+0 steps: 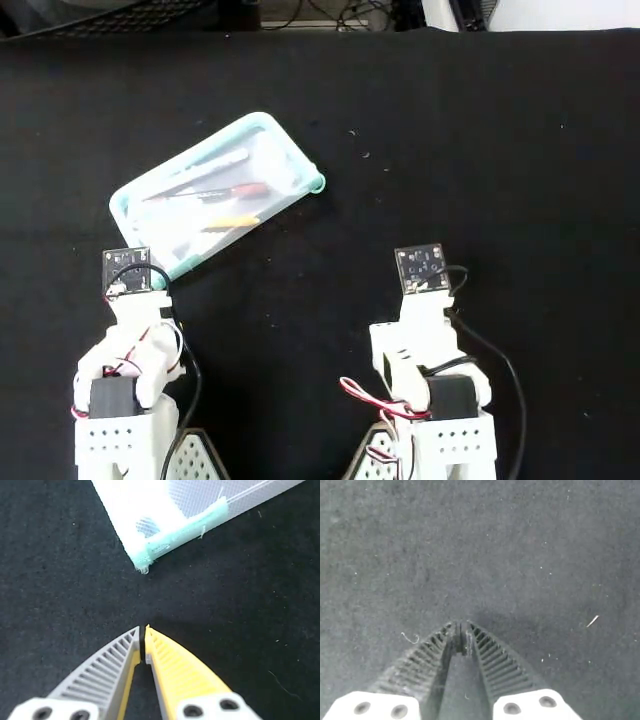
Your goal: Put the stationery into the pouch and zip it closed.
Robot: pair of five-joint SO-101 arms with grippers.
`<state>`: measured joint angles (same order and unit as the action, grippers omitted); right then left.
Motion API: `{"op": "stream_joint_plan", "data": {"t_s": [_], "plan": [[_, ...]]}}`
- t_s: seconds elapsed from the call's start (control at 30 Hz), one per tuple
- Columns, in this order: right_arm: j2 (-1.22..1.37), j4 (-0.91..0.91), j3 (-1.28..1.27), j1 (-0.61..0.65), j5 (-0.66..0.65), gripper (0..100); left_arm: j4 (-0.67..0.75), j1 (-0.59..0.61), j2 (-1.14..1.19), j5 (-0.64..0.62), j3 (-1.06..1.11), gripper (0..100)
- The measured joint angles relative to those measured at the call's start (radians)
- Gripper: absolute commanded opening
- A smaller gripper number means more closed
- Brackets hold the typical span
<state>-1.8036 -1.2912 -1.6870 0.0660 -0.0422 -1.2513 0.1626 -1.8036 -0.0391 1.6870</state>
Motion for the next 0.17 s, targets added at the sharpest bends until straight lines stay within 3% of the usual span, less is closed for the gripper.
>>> {"op": "stream_joint_plan", "data": {"t_s": [0.17], "plan": [[0.0,0.0,0.0,0.0,0.0,1.5,0.0,0.0,0.0,0.0,0.0,4]]}}
